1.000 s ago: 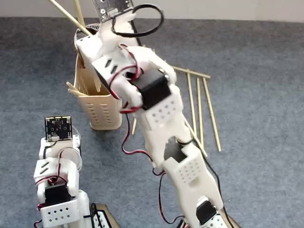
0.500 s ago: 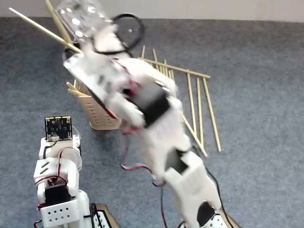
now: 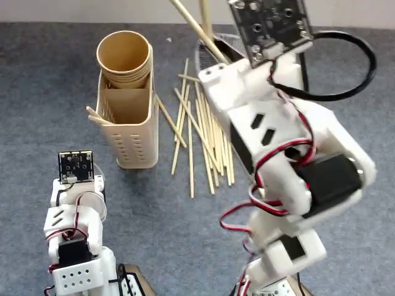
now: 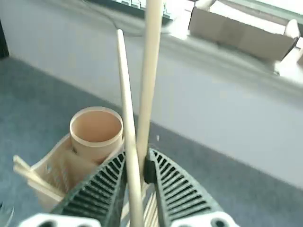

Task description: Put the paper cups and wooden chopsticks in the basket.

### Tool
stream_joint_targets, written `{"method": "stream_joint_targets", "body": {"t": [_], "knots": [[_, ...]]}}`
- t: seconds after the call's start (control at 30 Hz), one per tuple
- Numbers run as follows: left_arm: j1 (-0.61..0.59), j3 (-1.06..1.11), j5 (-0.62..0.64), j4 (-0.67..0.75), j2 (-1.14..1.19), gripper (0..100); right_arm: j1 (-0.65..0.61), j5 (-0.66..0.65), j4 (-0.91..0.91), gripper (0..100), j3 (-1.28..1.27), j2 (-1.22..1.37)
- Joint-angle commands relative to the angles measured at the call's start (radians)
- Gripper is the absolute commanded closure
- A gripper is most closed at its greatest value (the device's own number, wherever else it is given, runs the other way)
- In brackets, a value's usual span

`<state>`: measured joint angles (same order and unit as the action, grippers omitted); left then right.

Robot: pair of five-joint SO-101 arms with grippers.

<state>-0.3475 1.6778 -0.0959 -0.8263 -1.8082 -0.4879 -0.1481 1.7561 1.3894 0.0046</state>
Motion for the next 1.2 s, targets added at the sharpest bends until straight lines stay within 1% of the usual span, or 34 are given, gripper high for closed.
{"method": "stream_joint_targets", "body": {"t": [0.0,0.1,0.17,0.3,0.37,0.4,0.53,0.63,0.7,0.77,0.9,0.93,1.07,1.17], "knots": [[0.031,0.016,-0.048,0.0,-0.01,89,0.015,-0.017,0.01,99.4,-0.475,-0.263],[0.048,0.016,-0.06,-0.008,-0.01,89,0.018,-0.021,-0.001,99.4,-0.799,-0.49],[0.048,0.016,-0.06,-0.014,-0.01,89,0.018,-0.021,-0.094,99.4,-1.026,-0.638],[0.048,0.016,-0.06,-0.015,-0.01,89,0.019,-0.014,-0.469,99.4,-1.534,-0.903],[0.048,0.016,-0.06,-0.015,-0.01,89,0.016,-0.014,-0.65,99.4,-1.75,-0.967],[0.048,0.016,-0.06,-0.015,-0.01,89,0.015,-0.012,-0.753,99.4,-1.814,-0.977],[0.048,0.016,-0.06,-0.015,-0.01,89,-0.013,0.029,-1.063,99.4,-1.842,-0.897],[0.048,0.016,-0.06,-0.015,-0.01,89,-0.081,0.046,-1.205,99.4,-1.771,-0.771],[0.048,0.016,-0.06,-0.015,-0.01,89,-0.133,0.046,-1.247,99.4,-1.695,-0.694],[0.048,0.016,-0.06,-0.015,-0.01,89,-0.17,0.046,-1.251,99.4,-1.604,-0.642],[0.048,0.016,-0.06,-0.015,-0.01,89,-0.216,0.049,-1.26,99.4,-1.466,-0.565],[0.048,0.016,-0.06,-0.015,-0.01,89,-0.231,0.049,-1.291,99.4,-1.446,-0.552],[0.048,0.016,-0.06,-0.015,-0.01,89,-0.26,0.052,-1.451,99.4,-1.495,-0.493],[0.048,0.016,-0.06,-0.015,-0.01,89,-0.265,0.101,-1.584,99.4,-1.603,-0.452]]}}
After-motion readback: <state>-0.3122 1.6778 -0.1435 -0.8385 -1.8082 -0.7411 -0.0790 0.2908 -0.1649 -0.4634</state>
